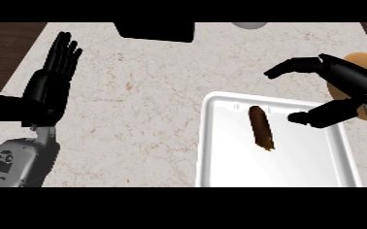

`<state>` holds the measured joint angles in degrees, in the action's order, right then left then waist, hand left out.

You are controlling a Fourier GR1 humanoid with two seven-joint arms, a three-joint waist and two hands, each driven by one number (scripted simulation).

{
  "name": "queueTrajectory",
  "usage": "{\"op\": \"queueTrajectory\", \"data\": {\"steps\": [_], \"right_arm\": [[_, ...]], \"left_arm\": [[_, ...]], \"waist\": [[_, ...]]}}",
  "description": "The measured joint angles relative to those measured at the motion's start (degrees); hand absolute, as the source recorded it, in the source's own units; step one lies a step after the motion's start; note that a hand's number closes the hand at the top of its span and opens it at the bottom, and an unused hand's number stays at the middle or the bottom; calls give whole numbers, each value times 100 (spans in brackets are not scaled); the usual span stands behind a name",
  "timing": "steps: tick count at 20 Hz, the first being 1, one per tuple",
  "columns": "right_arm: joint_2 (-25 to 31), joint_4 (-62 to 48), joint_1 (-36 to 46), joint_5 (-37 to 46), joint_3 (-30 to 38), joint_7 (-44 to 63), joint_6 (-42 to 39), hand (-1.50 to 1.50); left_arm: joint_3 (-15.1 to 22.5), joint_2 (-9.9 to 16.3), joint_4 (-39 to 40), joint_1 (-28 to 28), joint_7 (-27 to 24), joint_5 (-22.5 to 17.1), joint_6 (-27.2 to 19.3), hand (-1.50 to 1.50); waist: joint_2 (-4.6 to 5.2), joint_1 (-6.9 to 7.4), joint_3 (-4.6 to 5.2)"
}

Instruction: Pick the sweet potato from the tray and place it in the pot

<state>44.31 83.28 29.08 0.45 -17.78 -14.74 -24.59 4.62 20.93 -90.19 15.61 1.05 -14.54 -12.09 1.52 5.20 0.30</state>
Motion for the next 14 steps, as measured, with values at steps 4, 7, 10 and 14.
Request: {"op": "queueTrajectory", "data": {"steps": [4,7,10,14], "right_arm": [[378,-432,703,421,-252,-987,-840,-150],[488,-692,1209,1001,-588,-1341,-1023,-150],[490,-762,1599,1582,-1063,-1356,-1096,-150],[333,-790,2092,2211,-1653,-1173,-1266,-150]], "left_arm": [[13,-192,120,82,-51,-76,-7,0],[6,-288,239,168,-39,-69,-54,0],[-33,-308,295,195,-32,-84,-42,0],[-101,-275,281,205,27,-55,-62,0]], "waist": [[-12,-58,-21],[-33,-121,-26],[-63,-175,-25],[-97,-246,-25]]}}
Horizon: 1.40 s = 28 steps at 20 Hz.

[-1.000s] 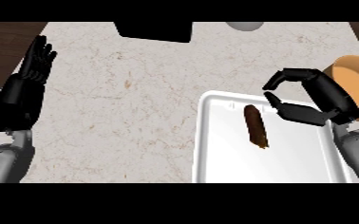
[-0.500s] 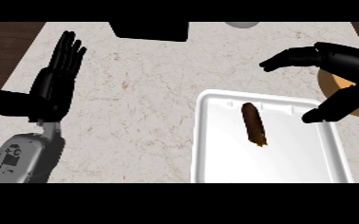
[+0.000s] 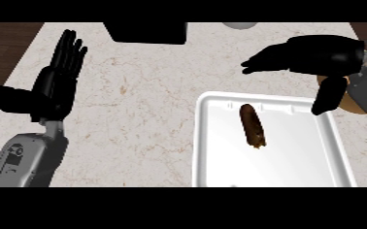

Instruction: Pick the sweet potato from the tray and place it in the pot

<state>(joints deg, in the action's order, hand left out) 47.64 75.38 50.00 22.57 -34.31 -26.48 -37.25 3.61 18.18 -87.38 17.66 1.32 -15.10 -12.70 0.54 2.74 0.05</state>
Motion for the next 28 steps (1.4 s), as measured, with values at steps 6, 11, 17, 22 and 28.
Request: {"op": "queueTrajectory", "data": {"steps": [6,11,17,22,28], "right_arm": [[-615,-118,232,659,-570,412,-176,-150],[-987,-383,191,1149,-728,605,-307,-150],[-1255,-410,-175,1587,-821,763,-424,-150],[-1385,-582,-400,2006,-781,471,-229,-150],[-1605,-527,-789,2407,-666,243,14,-150]], "left_arm": [[-130,-45,120,-57,-76,27,28,0],[-207,-87,149,-125,-130,78,95,0],[-342,-83,54,-161,-36,114,138,0],[-373,-165,-56,-221,13,194,166,0],[-444,-267,83,-136,-42,303,236,0]], "waist": [[-32,-142,0],[-42,-193,-2],[-53,-236,-4],[-51,-237,-5],[-52,-256,-5]]}}
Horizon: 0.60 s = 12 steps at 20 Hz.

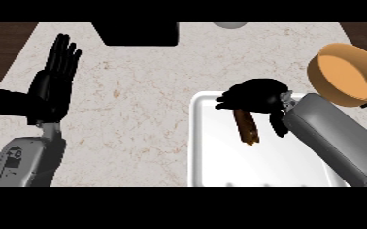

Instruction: Pick the sweet potato from the tray and place it in the pot

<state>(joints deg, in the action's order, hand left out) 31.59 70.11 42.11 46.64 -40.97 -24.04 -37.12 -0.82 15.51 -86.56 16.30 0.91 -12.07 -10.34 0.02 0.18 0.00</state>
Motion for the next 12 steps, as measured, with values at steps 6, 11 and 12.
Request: {"op": "queueTrajectory", "data": {"steps": [6,11,12], "right_arm": [[-128,53,-235,599,122,110,56,-150],[-443,-410,-350,1116,249,-35,306,-150],[-530,-506,-365,1215,285,-62,360,-150]], "left_arm": [[-75,-42,-138,-86,83,87,40,0],[-123,-110,-196,-79,140,114,114,0],[-149,-111,-177,-37,164,118,130,0]], "waist": [[-3,4,0],[1,11,-1],[1,11,0]]}}
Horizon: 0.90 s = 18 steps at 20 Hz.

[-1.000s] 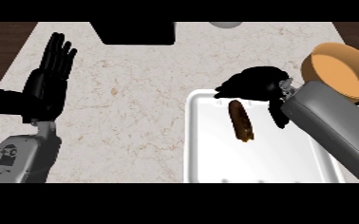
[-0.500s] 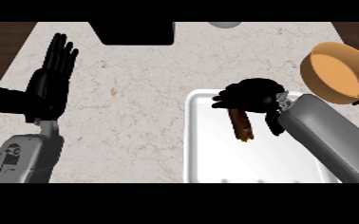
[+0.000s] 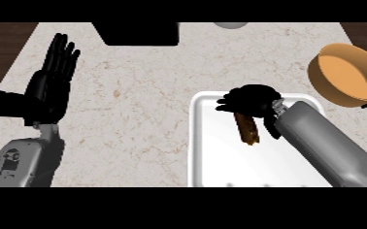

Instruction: Pick the sweet potato from the tray and place it in the pot

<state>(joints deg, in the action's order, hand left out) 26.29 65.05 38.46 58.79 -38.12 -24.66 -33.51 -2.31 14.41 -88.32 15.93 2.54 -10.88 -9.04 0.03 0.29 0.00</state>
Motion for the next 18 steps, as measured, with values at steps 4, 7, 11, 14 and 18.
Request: {"op": "queueTrajectory", "data": {"steps": [4,7,11,14,18], "right_arm": [[-185,-438,-103,345,91,-267,333,-150],[-367,-738,-79,567,183,-427,515,-150],[-426,-762,-246,771,258,-516,616,150],[-416,-809,-142,896,200,-780,741,150],[-430,-865,-175,1038,189,-1006,1174,150]], "left_arm": [[-26,-65,-50,-3,55,43,15,0],[-62,-92,58,-8,-57,99,72,0],[-120,-89,112,82,-9,127,95,0],[-132,-95,126,113,-12,131,116,0],[-68,-188,75,40,-49,192,78,0]], "waist": [[0,5,0],[-37,-5,29],[-86,-33,61],[-101,-12,64],[-124,3,77]]}}
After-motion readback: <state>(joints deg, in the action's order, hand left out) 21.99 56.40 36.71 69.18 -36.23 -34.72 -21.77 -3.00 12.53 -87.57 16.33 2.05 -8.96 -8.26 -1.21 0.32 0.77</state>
